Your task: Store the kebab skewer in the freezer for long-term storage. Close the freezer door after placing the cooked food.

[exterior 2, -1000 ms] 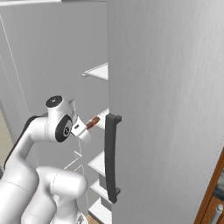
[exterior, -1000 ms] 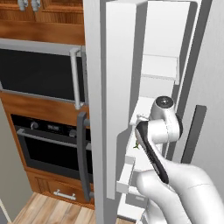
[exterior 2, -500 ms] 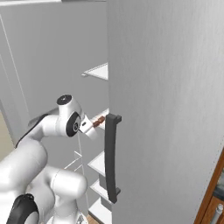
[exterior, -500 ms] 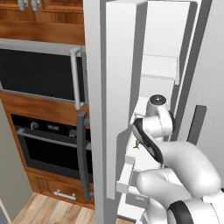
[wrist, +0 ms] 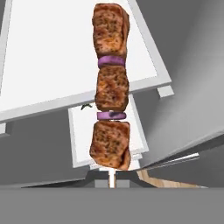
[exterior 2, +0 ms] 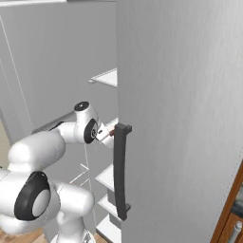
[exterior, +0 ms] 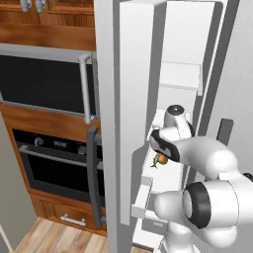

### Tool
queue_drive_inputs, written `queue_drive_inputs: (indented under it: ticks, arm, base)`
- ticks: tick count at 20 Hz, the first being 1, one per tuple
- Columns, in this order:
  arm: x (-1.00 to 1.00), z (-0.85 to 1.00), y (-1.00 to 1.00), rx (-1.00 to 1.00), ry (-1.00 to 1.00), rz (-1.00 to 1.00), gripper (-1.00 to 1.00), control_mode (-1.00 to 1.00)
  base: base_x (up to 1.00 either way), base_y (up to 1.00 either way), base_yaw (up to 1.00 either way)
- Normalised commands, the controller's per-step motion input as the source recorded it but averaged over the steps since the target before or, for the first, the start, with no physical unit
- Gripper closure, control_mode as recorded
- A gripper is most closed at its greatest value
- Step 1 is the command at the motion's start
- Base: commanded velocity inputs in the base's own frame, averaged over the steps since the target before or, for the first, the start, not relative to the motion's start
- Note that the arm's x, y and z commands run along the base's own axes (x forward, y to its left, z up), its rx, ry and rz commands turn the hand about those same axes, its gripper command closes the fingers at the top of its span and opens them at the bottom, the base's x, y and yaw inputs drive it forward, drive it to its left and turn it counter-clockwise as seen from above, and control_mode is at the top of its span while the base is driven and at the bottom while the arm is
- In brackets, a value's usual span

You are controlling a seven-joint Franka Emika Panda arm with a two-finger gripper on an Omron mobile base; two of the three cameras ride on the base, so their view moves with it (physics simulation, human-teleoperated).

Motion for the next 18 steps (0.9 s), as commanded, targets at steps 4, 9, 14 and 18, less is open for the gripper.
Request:
queue_drive_inputs:
  ticks: [4,9,14,18]
  arm:
    - [0.47,-0.10,-0.14,0.00,0.02,-0.01,1.00,-1.00]
    - [0.42,-0.10,-0.06,0.00,0.00,0.00,1.00,-1.00]
    - [0.38,-0.16,-0.03,0.00,0.00,0.00,1.00,-1.00]
    - [0.42,-0.23,-0.11,0.00,0.00,0.00,1.00,-1.00]
  base:
    - [0.00,0.00,0.00]
    - [0.00,0.00,0.00]
    - [0.00,0.00,0.00]
    - [0.00,0.00,0.00]
